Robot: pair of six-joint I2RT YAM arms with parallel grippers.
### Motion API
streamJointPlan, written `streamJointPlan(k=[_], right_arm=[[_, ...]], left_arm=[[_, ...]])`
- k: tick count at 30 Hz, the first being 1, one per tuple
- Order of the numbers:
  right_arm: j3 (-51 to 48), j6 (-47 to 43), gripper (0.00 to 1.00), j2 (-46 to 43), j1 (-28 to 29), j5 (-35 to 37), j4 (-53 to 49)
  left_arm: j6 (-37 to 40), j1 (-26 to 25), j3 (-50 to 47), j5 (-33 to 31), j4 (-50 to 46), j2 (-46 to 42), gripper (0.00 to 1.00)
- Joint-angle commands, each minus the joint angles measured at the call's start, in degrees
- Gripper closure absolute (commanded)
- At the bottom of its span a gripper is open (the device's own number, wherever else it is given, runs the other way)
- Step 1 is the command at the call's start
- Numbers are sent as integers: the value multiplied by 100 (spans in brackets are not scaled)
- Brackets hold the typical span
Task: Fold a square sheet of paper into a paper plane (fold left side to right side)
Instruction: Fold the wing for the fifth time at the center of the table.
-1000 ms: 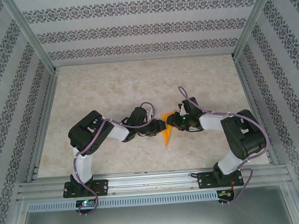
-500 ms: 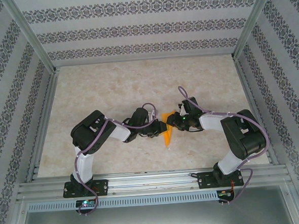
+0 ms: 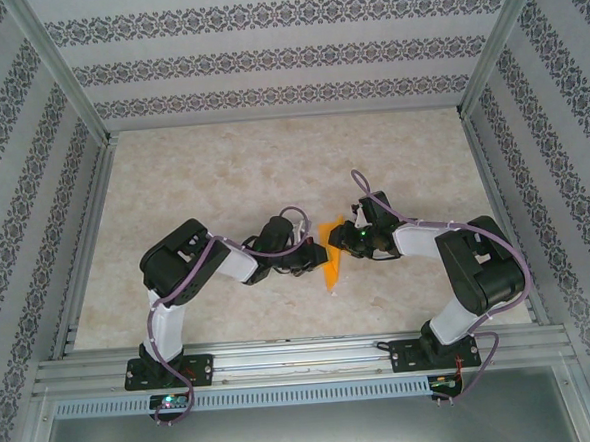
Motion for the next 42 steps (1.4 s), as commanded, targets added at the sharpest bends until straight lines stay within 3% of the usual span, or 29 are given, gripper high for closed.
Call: streamJointPlan(k=[1,25,42], right_arm=[[-19,-134,63,337,190,209,84],[113,-289,60,375,190,114,-21],[166,-447,60,380,199,207,-247]], left_arm=[[239,97,-102,-128,28,-294,100],[776,436,243,433,-926,-131,100],[1280,537,532,335,-1609,-33,100]])
